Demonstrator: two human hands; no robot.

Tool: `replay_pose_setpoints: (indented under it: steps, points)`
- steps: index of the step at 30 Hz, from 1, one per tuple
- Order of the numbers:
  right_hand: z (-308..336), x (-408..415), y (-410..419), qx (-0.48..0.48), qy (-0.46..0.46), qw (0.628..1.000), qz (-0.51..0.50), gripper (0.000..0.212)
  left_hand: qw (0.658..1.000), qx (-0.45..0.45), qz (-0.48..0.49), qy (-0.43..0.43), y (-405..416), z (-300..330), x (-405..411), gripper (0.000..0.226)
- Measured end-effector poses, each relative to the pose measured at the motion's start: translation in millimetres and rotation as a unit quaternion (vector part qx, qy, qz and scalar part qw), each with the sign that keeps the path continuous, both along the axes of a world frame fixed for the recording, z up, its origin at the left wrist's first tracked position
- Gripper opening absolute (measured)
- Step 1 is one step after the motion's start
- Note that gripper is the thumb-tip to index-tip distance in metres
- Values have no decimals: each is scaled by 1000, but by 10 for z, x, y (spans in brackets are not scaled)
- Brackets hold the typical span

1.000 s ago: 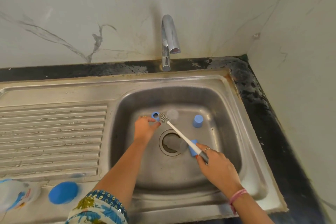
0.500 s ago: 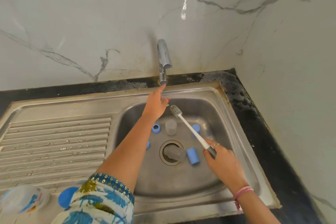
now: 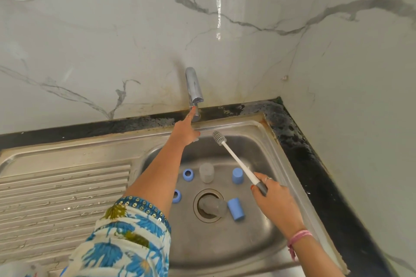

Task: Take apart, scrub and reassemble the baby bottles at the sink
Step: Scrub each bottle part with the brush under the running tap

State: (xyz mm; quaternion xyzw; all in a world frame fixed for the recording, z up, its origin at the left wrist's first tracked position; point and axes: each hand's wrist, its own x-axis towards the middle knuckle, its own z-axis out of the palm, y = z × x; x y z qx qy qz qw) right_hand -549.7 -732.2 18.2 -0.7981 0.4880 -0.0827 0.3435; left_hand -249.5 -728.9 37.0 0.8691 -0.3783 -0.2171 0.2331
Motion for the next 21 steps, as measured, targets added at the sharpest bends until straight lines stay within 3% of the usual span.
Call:
replay_pose_setpoints:
  steps: [6,12,14,18,21]
  points:
    - [-62,-4,21,13,8,1000,-7,29,972,-48,135,188,87,-166,-24,105]
    - [-97,-16,32,23,7,1000,-12,29,888,-100,239,381,266,-459,-170,96]
    - [-97,-19,34,21,1,1000,-17,29,877,-139,242,392,262,-520,-248,85]
    - [-110,-21,37,16,-6,1000,-17,29,902,-219,192,318,203,-448,-372,45]
    - [-121,-37,47,14,-9,1000,-21,29,898,-272,172,300,192,-390,-411,32]
